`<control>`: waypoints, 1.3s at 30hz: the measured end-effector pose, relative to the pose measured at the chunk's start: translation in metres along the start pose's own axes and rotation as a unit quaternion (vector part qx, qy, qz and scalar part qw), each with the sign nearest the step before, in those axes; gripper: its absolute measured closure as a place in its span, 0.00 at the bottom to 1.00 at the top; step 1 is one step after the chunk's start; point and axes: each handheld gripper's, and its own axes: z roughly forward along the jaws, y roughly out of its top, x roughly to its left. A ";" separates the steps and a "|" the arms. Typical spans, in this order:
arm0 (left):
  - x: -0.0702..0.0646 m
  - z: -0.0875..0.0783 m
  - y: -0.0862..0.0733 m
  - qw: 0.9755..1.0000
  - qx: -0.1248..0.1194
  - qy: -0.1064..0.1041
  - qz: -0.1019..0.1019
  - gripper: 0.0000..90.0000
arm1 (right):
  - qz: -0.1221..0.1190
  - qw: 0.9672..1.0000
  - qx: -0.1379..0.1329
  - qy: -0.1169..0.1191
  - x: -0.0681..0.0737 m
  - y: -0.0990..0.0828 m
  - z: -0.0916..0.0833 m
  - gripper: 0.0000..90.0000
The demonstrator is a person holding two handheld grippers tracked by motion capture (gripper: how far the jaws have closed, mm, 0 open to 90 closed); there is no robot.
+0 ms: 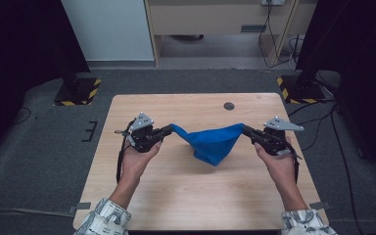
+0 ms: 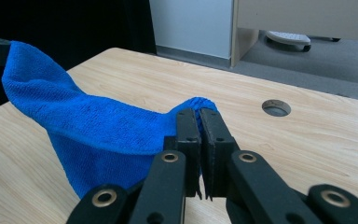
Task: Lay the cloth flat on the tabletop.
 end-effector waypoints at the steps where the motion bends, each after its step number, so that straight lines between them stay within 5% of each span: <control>1: 0.000 -0.001 0.000 1.000 -0.001 -0.001 0.000 0.99 | 0.001 1.000 -0.002 0.002 0.000 0.001 -0.001 0.97; 26: -0.017 -0.035 0.016 0.999 -0.036 -0.008 0.010 0.99 | -0.013 0.999 -0.040 0.011 0.020 0.021 -0.037 0.97; 39: -0.039 -0.073 0.033 0.998 -0.049 -0.012 0.034 0.99 | -0.022 0.998 -0.055 0.019 0.042 0.038 -0.084 0.97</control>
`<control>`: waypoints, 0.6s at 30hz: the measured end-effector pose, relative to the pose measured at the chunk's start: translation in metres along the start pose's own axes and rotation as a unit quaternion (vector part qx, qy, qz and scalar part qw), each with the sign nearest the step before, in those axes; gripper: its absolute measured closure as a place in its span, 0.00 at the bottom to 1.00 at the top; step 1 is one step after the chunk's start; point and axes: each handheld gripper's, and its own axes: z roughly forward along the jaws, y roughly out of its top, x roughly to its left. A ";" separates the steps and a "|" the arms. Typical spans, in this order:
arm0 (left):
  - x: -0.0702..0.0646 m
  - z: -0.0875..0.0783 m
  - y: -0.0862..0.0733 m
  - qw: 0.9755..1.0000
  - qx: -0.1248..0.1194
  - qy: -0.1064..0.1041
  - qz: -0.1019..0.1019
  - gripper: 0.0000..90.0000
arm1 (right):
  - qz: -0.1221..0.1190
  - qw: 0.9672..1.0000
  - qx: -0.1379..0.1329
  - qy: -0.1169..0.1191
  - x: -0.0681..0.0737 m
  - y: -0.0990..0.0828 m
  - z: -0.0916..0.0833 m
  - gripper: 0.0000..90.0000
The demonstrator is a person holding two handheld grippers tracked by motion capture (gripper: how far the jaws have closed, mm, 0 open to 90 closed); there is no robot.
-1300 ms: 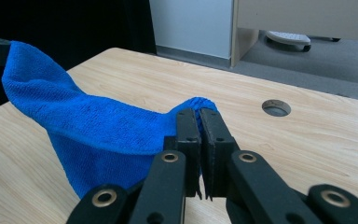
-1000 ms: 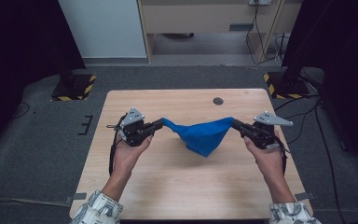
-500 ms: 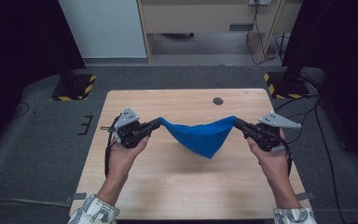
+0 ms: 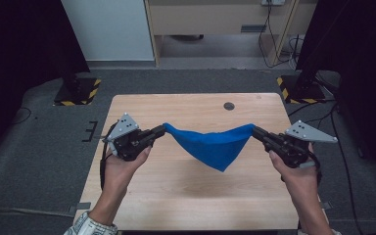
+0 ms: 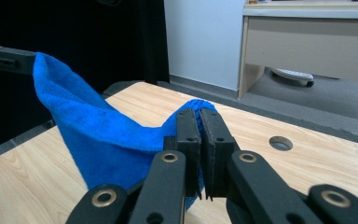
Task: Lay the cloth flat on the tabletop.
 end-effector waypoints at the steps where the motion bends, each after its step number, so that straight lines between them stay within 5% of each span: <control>1: 0.001 0.001 0.000 1.000 0.003 0.004 -0.001 0.99 | 0.001 1.000 0.002 -0.001 -0.001 0.000 0.000 0.97; 11: 0.014 0.026 -0.011 0.999 0.036 0.013 -0.021 0.98 | 0.011 0.999 0.030 -0.017 -0.016 -0.011 0.020 0.97; 18: 0.038 0.066 -0.013 0.997 0.061 0.023 -0.047 0.98 | 0.040 0.997 0.053 -0.035 -0.043 -0.022 0.053 0.96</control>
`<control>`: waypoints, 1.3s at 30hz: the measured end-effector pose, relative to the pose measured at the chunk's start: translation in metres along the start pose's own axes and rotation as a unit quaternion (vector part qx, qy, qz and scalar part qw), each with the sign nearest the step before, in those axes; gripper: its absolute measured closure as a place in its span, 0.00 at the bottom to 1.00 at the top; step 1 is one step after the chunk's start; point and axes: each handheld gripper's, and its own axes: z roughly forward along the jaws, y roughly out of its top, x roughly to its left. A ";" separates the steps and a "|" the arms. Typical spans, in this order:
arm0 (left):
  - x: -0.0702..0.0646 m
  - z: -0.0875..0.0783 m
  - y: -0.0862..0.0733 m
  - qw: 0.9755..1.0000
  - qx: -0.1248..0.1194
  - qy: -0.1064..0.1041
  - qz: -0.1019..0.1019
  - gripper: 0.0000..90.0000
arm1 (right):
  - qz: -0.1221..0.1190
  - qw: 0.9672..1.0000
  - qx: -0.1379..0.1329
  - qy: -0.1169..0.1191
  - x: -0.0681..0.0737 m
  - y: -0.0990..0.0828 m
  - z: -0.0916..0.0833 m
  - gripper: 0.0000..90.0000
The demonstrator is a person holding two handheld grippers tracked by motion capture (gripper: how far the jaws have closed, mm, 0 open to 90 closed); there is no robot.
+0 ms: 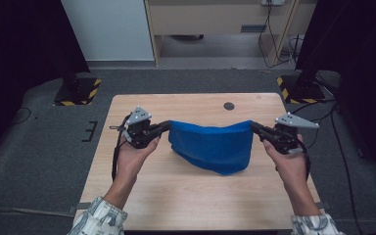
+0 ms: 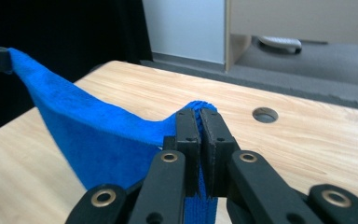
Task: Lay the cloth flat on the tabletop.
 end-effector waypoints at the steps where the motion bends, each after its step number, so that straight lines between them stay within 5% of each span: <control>1: 0.003 0.006 0.001 1.000 0.003 0.003 -0.003 0.98 | 0.007 1.000 0.005 -0.004 -0.006 -0.001 0.009 0.96; 12: 0.049 0.089 0.003 0.996 0.077 0.042 -0.029 0.98 | 0.036 0.995 0.084 -0.031 -0.046 -0.008 0.096 0.96; 15: 0.064 0.112 0.002 0.994 0.084 0.048 -0.049 0.98 | 0.063 0.993 0.090 -0.042 -0.058 -0.008 0.119 0.93; 17: 0.074 0.124 0.000 0.994 0.069 0.061 -0.063 0.96 | 0.078 0.992 0.085 -0.046 -0.068 -0.010 0.134 0.76; 19: 0.082 0.131 -0.001 0.993 0.056 0.071 -0.078 0.82 | 0.099 0.989 0.082 -0.074 -0.079 -0.013 0.148 0.53; 22: 0.085 0.132 0.000 0.994 0.041 0.074 -0.076 0.72 | 0.093 0.988 0.085 -0.094 -0.086 -0.016 0.154 0.43; 26: 0.074 0.127 0.000 0.996 0.053 0.069 -0.031 0.67 | 0.063 0.988 0.103 -0.096 -0.086 -0.019 0.149 0.41; 39: 0.048 0.096 -0.018 0.997 0.055 0.040 0.027 0.60 | 0.031 0.990 0.123 -0.068 -0.071 -0.040 0.133 0.39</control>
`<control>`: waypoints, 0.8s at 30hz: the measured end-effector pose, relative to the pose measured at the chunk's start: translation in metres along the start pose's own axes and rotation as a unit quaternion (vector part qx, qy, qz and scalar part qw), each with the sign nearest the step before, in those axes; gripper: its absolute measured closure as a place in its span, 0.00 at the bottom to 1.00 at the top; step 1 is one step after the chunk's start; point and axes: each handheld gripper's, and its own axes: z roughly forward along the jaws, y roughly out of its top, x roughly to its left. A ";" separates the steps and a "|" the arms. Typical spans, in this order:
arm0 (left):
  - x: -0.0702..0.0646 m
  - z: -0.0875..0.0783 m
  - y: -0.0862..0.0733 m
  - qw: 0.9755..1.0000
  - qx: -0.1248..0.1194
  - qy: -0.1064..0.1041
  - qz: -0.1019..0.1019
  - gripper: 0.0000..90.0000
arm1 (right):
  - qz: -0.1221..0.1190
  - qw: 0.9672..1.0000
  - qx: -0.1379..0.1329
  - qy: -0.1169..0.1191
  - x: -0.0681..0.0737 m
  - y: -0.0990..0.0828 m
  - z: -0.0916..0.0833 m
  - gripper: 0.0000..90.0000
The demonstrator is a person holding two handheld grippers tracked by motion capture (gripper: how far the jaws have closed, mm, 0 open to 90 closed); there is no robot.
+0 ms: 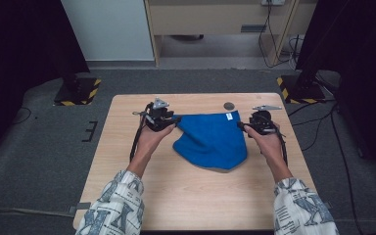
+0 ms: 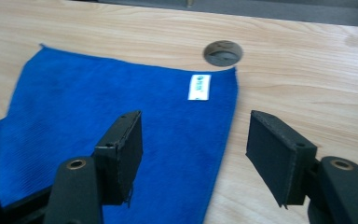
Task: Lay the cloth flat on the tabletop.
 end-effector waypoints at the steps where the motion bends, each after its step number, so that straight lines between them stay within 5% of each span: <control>1: -0.001 -0.003 -0.002 1.000 0.000 -0.001 0.004 0.60 | -0.005 1.000 0.003 0.004 0.002 0.000 -0.001 0.39; 14: -0.013 -0.016 -0.032 1.000 0.005 -0.015 0.023 0.54 | -0.041 0.999 -0.007 0.030 0.024 -0.012 -0.023 0.54; 24: -0.015 -0.027 -0.063 1.000 0.007 -0.012 0.006 0.60 | -0.049 0.998 -0.011 0.045 0.031 -0.038 -0.041 0.68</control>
